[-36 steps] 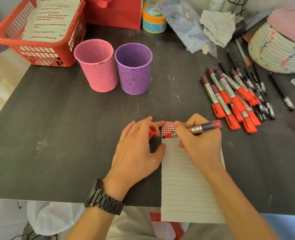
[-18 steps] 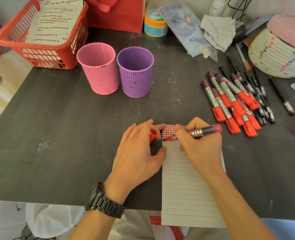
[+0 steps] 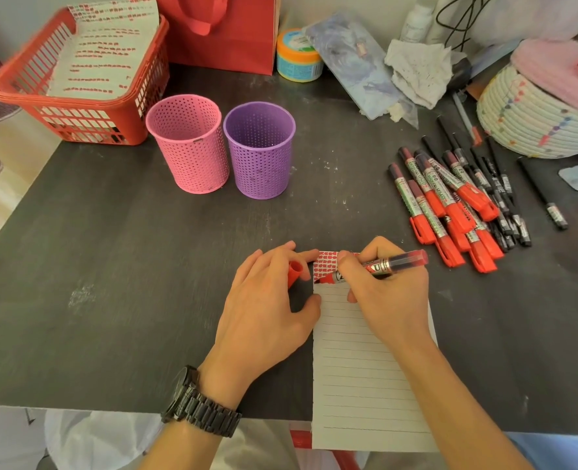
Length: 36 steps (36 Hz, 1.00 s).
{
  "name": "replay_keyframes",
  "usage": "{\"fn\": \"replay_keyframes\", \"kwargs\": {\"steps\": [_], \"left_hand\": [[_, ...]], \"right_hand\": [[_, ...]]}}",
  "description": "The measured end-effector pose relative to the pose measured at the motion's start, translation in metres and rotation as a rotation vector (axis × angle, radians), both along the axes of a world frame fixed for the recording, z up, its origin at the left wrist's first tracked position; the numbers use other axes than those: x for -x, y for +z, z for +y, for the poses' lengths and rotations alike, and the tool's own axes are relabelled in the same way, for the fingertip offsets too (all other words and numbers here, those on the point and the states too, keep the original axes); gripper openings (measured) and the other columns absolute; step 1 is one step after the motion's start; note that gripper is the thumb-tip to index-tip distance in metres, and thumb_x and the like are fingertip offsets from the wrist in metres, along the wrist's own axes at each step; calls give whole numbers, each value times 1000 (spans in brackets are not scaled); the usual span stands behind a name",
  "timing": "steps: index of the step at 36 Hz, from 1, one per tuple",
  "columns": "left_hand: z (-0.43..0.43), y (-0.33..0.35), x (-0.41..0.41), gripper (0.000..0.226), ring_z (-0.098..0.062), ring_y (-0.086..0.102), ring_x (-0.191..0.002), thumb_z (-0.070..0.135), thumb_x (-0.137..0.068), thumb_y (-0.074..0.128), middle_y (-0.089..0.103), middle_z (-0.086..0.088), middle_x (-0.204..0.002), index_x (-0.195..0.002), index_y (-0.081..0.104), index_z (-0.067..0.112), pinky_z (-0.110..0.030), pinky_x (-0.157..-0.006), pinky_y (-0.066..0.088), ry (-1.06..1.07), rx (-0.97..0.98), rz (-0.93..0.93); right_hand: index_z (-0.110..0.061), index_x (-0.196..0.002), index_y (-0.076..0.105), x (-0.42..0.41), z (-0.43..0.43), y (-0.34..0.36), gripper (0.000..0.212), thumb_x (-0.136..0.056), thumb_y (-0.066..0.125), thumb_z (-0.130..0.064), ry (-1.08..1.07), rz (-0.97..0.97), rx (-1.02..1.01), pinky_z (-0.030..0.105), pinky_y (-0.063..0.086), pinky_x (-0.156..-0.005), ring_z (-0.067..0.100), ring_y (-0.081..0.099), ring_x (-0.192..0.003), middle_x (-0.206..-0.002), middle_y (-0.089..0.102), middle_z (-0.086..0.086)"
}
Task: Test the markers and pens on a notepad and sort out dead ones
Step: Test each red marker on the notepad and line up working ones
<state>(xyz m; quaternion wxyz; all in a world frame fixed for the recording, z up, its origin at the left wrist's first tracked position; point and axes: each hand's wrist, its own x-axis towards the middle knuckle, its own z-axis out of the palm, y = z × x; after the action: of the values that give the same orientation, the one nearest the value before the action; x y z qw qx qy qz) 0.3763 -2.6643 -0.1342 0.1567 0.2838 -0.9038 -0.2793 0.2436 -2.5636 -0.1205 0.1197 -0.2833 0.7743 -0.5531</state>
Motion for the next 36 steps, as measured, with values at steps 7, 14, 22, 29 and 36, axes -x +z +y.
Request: {"fn": "replay_keyframes", "kwargs": {"steps": [7, 14, 22, 29, 36], "left_hand": [[0, -2, 0, 36, 0, 35, -134, 46, -84, 71, 50, 22, -143, -96, 38, 43, -4, -105, -6, 12, -4, -2], [-1, -4, 0, 36, 6, 32, -135, 48, -83, 69, 48, 30, -138, -95, 35, 46, -9, -109, -2, 0, 1, 16], [-1, -9, 0, 24, 2, 34, -137, 55, -86, 59, 47, 30, -141, -88, 35, 50, -17, -112, 2, -12, -11, -31], [-1, -7, 1, 20, 15, 25, -132, 56, -89, 56, 36, 51, -127, -91, 35, 56, -16, -113, 4, -10, 24, -19], [1, 3, 2, 25, 22, 43, -101, 54, -88, 58, 46, 40, -118, -94, 34, 56, -7, -79, 37, 79, -94, 14]], "right_hand": [[-13, -64, 60, 0, 0, -1, 27, -89, 72, -11, -8, -4, 8, 14, 46, -46, 5, 61, -44, -52, 62, 0], [-16, -63, 59, 1, 1, -3, 30, -89, 72, -10, 3, -3, 42, 14, 46, -47, 4, 59, -43, -50, 61, -3], [-25, -58, 50, 18, 10, 11, 38, -86, 75, -30, -152, -422, 367, 21, 34, -40, 9, 39, -38, -44, 45, -2], [-21, -70, 62, 30, 50, 21, 32, -86, 76, -44, -137, -389, 385, 22, 33, -40, 12, 41, -42, -54, 50, 2], [-3, -94, 68, 25, 86, 13, 28, -87, 59, -29, -45, -533, 482, 25, 37, -41, 19, 48, -45, -66, 62, 13]]}}
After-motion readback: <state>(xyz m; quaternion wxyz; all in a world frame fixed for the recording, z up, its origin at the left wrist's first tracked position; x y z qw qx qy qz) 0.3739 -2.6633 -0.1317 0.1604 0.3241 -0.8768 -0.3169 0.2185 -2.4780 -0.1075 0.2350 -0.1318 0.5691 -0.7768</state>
